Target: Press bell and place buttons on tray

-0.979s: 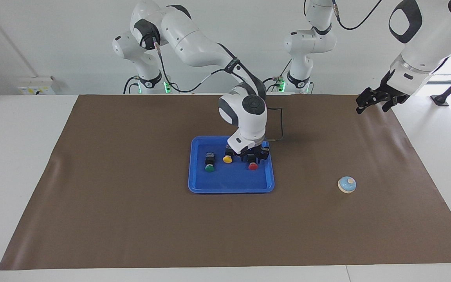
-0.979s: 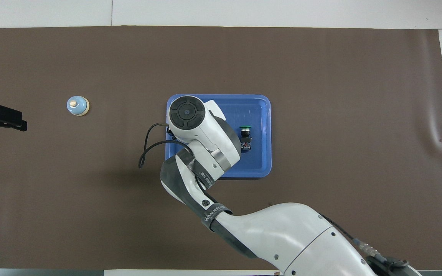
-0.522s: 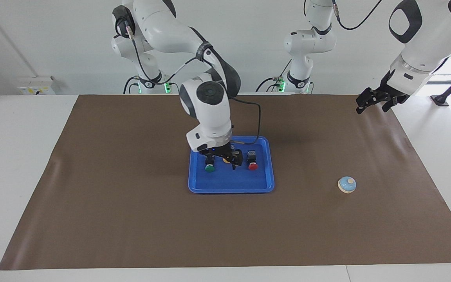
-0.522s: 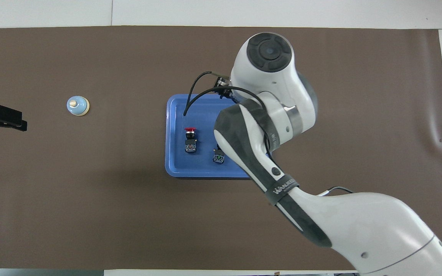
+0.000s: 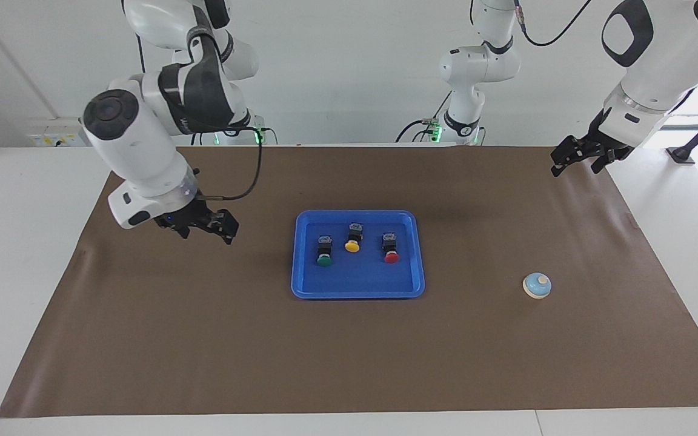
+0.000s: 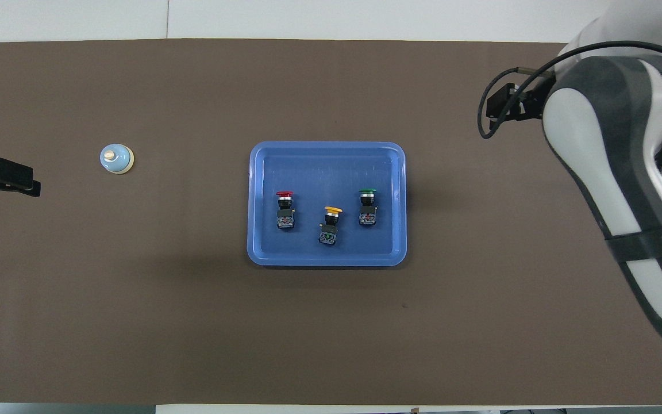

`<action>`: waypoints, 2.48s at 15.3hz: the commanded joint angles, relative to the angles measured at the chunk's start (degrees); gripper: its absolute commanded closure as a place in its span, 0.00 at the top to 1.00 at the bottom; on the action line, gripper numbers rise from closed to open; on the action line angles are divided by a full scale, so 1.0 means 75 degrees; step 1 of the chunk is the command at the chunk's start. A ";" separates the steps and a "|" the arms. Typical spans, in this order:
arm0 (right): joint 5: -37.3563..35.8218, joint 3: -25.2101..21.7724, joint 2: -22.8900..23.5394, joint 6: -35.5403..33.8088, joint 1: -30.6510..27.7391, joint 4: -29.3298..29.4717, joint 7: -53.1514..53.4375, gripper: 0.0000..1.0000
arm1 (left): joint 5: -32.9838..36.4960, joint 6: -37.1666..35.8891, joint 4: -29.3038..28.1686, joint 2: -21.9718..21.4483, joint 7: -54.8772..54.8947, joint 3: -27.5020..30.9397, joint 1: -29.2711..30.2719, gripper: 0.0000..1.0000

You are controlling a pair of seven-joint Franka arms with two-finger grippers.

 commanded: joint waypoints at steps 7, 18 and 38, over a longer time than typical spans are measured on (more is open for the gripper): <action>-0.0122 0.0075 -0.2012 -0.0699 -0.1033 -0.1370 -0.1873 1.00 | 0.0076 -0.0127 0.0106 0.0000 -0.0027 0.0028 -0.0028 1.00; -0.0285 -0.0065 -0.2990 -0.0429 -0.0998 -0.2665 -0.2072 1.00 | 0.0065 -0.0127 0.0106 0.0000 -0.0027 0.0028 -0.0028 1.00; -0.0403 -0.0007 -0.2883 -0.0769 -0.1080 -0.2148 -0.2132 1.00 | 0.0065 -0.0127 0.0106 0.0000 -0.0050 0.0028 -0.0028 1.00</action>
